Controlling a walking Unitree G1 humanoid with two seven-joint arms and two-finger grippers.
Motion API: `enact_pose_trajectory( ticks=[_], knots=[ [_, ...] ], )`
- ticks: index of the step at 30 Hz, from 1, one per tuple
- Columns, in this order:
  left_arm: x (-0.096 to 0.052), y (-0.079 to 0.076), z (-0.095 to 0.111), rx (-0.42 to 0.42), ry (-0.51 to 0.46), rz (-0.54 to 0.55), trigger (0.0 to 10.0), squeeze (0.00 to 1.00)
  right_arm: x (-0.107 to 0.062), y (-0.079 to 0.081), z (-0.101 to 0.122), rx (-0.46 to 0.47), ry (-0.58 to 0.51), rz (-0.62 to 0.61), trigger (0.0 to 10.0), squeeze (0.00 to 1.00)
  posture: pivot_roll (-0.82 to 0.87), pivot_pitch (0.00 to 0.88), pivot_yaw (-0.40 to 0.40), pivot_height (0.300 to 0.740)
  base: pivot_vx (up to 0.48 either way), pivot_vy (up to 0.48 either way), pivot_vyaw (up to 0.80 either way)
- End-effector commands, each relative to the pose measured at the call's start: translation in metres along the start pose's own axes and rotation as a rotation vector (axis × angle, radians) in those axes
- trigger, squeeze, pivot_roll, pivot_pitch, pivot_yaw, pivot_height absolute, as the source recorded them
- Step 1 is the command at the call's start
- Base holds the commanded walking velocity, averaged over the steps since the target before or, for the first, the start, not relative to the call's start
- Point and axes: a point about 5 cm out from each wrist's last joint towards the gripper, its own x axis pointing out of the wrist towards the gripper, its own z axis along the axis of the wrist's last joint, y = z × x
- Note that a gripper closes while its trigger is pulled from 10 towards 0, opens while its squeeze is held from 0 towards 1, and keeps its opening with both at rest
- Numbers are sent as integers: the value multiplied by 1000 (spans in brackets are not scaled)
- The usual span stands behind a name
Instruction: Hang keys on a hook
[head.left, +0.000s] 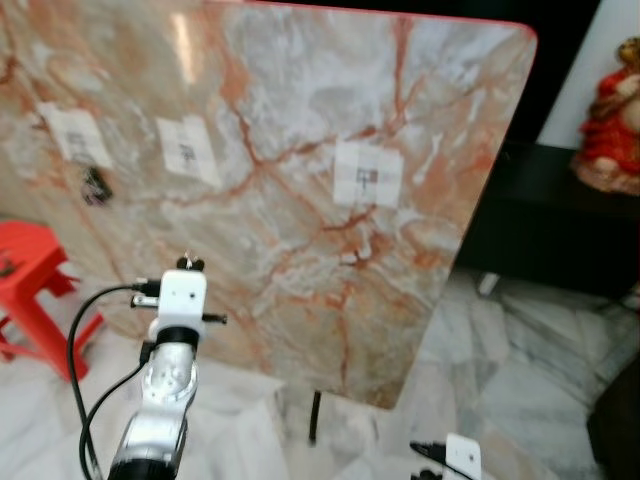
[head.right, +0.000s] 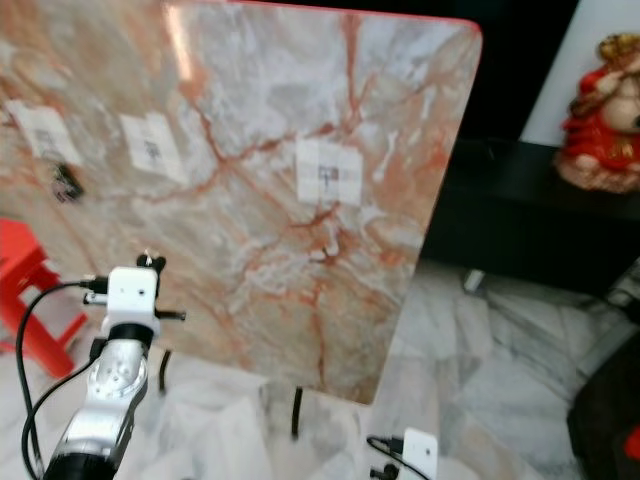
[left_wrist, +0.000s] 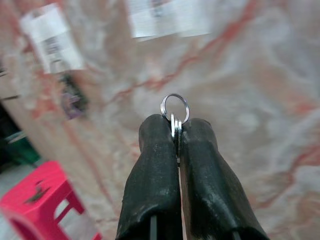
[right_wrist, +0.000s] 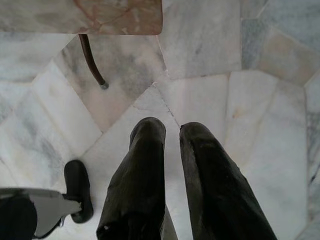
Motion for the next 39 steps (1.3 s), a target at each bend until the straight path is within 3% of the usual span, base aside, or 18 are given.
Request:
enact_pose_trajectory(
  ticks=[1,9,22,39],
  knots=[
    [5,3,6,10,-16,16,10000,0,1,3,3,-23,-11,12,10000,0,85,0,-89,740,0,0,800],
    [8,-1,10,-46,-20,-1,10000,0,1,4,3,-26,-6,8,10000,0,79,0,-84,740,0,0,631],
    [13,-10,26,-137,-89,-71,10000,0,1,3,2,-12,1,-7,10000,0,78,0,-85,740,0,0,0],
    [15,-13,32,-142,-122,-94,10000,0,1,3,2,-17,6,-6,10000,0,75,0,-89,740,152,0,0]
  ],
)
